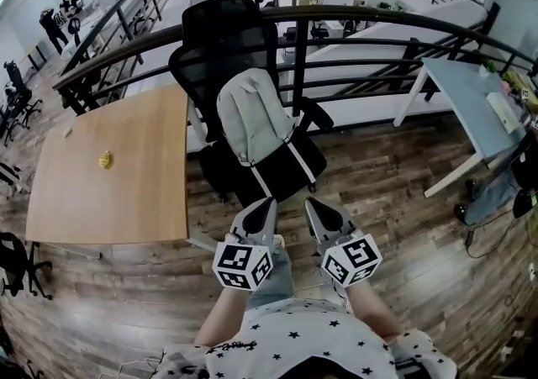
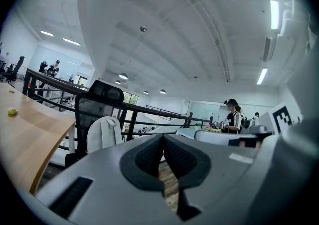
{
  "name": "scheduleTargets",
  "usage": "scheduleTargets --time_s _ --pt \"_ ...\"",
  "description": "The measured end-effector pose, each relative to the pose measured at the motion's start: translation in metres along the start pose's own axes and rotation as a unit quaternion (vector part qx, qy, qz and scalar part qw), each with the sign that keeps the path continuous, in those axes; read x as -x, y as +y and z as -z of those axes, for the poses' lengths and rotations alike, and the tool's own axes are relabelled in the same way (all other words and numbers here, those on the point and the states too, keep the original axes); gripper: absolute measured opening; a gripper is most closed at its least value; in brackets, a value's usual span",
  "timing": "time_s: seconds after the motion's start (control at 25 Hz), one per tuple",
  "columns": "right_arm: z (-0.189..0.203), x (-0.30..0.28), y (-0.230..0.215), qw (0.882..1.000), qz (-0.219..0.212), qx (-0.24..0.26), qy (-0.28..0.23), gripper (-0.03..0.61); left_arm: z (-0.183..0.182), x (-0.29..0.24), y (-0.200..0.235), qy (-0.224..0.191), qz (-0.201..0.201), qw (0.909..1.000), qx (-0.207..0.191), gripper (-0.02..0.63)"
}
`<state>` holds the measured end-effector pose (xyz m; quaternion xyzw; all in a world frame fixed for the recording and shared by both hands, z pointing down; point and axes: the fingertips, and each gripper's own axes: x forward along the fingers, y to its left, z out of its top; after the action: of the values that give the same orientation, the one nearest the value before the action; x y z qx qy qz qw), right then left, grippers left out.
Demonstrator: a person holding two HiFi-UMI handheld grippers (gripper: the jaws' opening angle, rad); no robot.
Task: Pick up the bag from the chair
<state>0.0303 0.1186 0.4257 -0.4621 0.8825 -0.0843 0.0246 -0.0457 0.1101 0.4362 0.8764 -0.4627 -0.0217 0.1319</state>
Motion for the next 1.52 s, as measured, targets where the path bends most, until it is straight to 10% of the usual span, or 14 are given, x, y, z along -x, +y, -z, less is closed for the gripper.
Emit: scheduleTargets --time_s 0.72,1.52 --pt "-0.075 -0.197 -0.111 1.000 0.005 0.022 -0.018 -0.006 -0.084 -0.183 0.128 -0.006 0.012 0.9997 -0.018 0.011" --pt "-0.041 -0.356 -0.162 0.998 -0.023 0.036 0.043 -0.006 -0.080 -0.276 0.269 0.008 -0.034 0.9990 0.026 0.011"
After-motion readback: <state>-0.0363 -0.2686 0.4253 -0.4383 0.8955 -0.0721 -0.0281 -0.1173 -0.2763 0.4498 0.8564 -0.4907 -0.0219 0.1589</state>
